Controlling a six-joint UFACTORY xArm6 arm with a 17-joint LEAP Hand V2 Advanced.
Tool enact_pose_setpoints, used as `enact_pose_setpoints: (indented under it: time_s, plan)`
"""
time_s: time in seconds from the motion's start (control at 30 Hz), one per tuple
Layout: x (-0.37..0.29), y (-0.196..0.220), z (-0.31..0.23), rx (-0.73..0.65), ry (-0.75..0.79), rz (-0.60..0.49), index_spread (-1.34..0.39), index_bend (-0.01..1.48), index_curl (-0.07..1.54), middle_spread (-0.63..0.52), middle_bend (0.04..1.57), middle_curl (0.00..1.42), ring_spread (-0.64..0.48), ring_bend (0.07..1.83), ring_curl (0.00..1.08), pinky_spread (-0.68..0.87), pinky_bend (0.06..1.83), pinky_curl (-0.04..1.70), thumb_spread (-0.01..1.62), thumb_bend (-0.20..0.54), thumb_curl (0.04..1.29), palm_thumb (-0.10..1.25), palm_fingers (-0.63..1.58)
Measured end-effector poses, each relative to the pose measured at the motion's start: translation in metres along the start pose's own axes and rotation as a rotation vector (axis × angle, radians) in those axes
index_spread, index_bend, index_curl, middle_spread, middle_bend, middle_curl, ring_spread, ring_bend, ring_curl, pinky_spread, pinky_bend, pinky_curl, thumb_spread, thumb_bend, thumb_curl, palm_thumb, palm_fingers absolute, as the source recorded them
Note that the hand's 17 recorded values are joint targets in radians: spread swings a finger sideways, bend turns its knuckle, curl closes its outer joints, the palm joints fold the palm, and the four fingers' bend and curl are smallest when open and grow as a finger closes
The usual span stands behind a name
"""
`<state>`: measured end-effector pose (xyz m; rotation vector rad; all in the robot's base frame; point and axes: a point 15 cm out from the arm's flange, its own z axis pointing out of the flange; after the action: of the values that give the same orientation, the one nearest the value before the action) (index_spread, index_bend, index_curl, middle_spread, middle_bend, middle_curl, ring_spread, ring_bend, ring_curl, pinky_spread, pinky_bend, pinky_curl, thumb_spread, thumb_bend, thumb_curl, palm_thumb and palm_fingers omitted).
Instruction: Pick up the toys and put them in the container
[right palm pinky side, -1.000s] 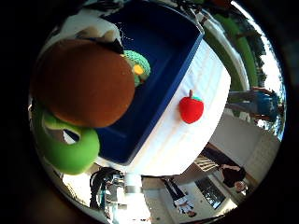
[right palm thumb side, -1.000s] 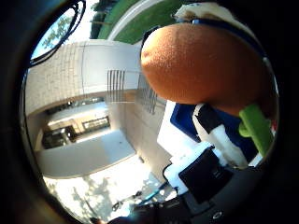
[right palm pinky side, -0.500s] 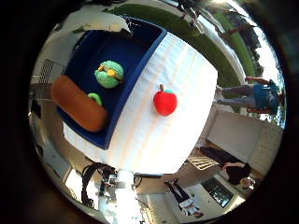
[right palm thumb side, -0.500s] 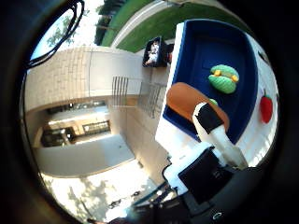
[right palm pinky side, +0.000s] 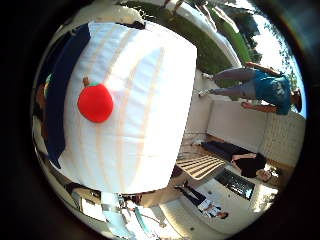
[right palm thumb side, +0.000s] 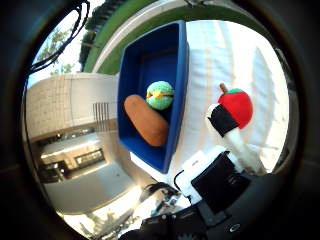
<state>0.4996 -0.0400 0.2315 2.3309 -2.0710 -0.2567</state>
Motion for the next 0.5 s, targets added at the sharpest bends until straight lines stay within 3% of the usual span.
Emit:
enact_pose_setpoints:
  time_s: [0.17,0.43,0.5]
  plan:
    - [0.015,-0.015,0.049,-0.038,-0.009,0.031,-0.15,0.17,0.28,0.08,0.17,0.32,0.29,0.4,0.32,0.47,0.66,0.22,1.12,-0.029,0.49,0.76,0.13]
    - [0.019,-0.013,0.08,-0.108,0.034,0.027,-0.1,0.17,0.28,0.06,0.2,0.33,0.29,0.45,0.33,0.47,0.68,0.21,1.13,-0.028,0.48,0.75,0.26]
    - [0.018,-0.011,0.082,-0.121,0.055,0.011,-0.11,0.14,0.26,0.01,0.28,0.36,0.26,0.61,0.36,0.48,0.75,0.21,1.13,-0.026,0.48,0.75,0.6]
